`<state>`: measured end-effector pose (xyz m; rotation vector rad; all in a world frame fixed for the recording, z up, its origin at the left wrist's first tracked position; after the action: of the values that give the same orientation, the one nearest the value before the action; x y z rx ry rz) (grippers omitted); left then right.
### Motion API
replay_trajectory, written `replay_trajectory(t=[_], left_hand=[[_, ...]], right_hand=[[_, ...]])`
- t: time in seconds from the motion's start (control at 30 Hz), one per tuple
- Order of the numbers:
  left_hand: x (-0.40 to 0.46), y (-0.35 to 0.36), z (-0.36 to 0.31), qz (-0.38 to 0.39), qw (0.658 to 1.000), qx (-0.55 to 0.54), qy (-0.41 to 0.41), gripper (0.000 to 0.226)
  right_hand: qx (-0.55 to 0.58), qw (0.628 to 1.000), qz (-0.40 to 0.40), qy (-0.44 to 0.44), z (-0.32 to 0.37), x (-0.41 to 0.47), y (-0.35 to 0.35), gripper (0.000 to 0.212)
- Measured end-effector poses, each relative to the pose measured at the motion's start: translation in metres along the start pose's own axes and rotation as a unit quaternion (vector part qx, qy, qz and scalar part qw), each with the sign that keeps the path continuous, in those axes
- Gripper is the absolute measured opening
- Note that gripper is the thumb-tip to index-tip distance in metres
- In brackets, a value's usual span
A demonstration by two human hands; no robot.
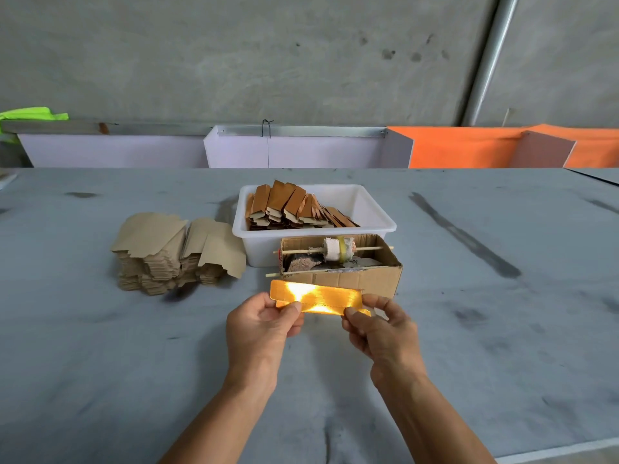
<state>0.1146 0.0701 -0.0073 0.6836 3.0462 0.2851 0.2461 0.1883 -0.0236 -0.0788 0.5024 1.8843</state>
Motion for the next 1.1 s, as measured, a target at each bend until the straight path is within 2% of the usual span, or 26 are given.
replay_trajectory(t=[0.07,0.17,0.3,0.43,0.53,0.67,0.83,0.97,1.03,1.1], left_hand=[[-0.003,-0.001,0.0,-0.025,0.999,-0.027,0.012,0.024],[-0.008,0.001,0.005,-0.04,0.995,-0.087,-0.015,0.029],[-0.013,0.012,0.01,0.013,0.994,-0.101,-0.048,0.021],[-0.012,0.012,0.015,-0.003,0.994,-0.101,-0.051,0.019],[-0.013,0.013,0.016,-0.011,0.994,-0.105,-0.031,0.02],[-0.017,0.015,0.019,0.013,0.995,-0.101,-0.022,0.021],[-0.014,0.01,0.024,0.051,0.99,-0.119,-0.05,0.003],[-0.015,0.011,0.022,0.078,0.993,-0.085,-0.006,0.008],[-0.015,0.01,0.02,0.094,0.994,-0.051,0.025,0.009],[-0.015,0.012,0.019,0.135,0.99,-0.02,0.027,0.011]], right_hand=[[0.013,0.999,-0.006,-0.029,0.002,-0.003,0.002,0.038],[0.031,0.998,-0.001,-0.047,0.001,-0.007,0.004,0.05],[0.026,0.998,0.012,-0.056,0.001,-0.011,0.005,0.047],[0.053,0.998,0.015,-0.035,-0.005,-0.011,0.002,0.047],[0.093,0.995,0.041,0.01,-0.019,-0.013,0.007,0.042],[0.125,0.988,0.064,0.07,-0.035,-0.014,0.013,0.015],[0.131,0.987,0.078,0.043,-0.031,-0.012,0.01,0.011],[0.166,0.979,0.09,0.078,-0.034,-0.013,0.01,0.007],[0.203,0.968,0.1,0.111,-0.036,-0.013,0.012,0.012],[0.237,0.957,0.114,0.121,-0.035,-0.011,0.013,0.013]])
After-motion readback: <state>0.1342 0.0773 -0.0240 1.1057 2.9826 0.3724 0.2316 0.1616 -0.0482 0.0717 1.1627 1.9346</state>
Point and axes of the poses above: each hand's wrist, its own x-axis towards the middle knuckle, its own y-axis out of the palm, z = x × y, the point moved 6 cm from there along x, towards the middle knuckle, and after that the axes turned 2 degrees about -z, right-handed, at the moved point
